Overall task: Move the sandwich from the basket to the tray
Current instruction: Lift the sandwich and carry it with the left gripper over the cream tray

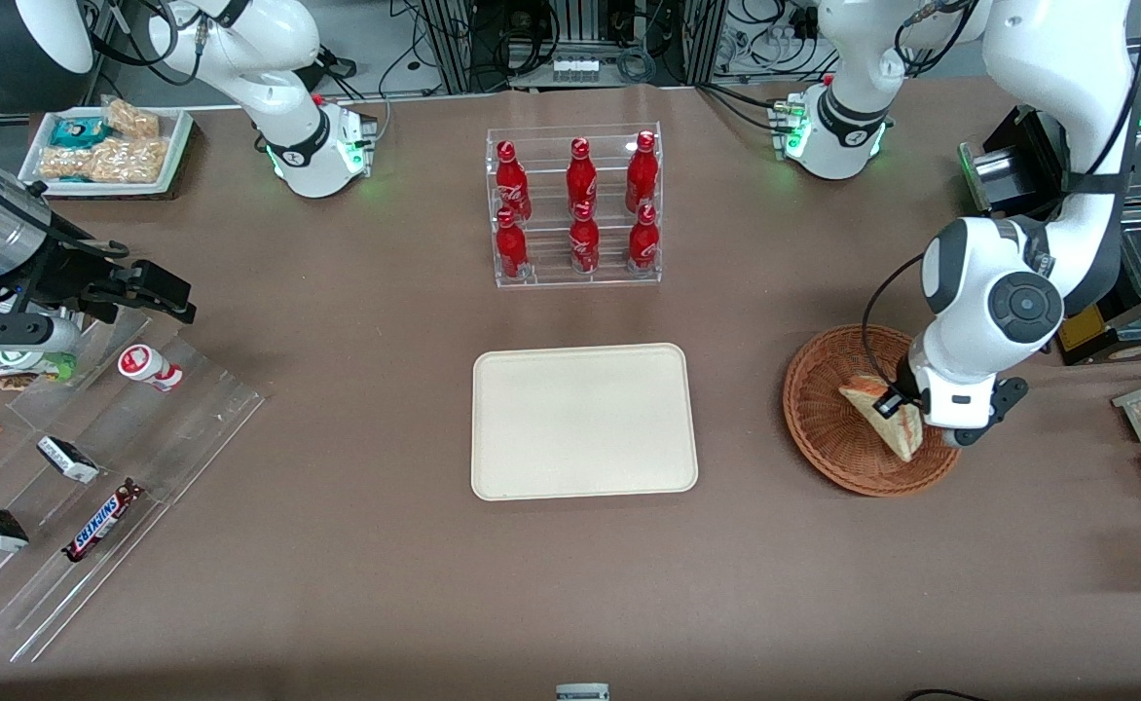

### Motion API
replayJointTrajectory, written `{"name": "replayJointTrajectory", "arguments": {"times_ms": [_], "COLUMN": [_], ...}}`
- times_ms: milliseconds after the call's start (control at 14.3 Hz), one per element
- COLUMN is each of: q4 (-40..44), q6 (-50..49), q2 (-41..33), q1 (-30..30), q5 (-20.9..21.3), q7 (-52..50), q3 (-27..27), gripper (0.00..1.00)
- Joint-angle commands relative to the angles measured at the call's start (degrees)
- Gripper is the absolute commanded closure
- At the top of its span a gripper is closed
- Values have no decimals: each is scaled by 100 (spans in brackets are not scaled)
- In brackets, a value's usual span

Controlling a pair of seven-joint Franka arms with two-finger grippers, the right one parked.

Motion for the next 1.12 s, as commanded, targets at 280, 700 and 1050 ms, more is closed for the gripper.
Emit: {"name": "replayJointTrajectory", "arguments": {"times_ms": [280,700,1050], "q4": [970,2316,2711], "q6": [11,220,907], "q2": [597,1801,2399], "q1": [-1618,-2981,-3685], "q5": [-224,-189,83], "q7": [-11,-90,-556], "q3": [-49,-40,-14], "gripper": [94,94,94]}}
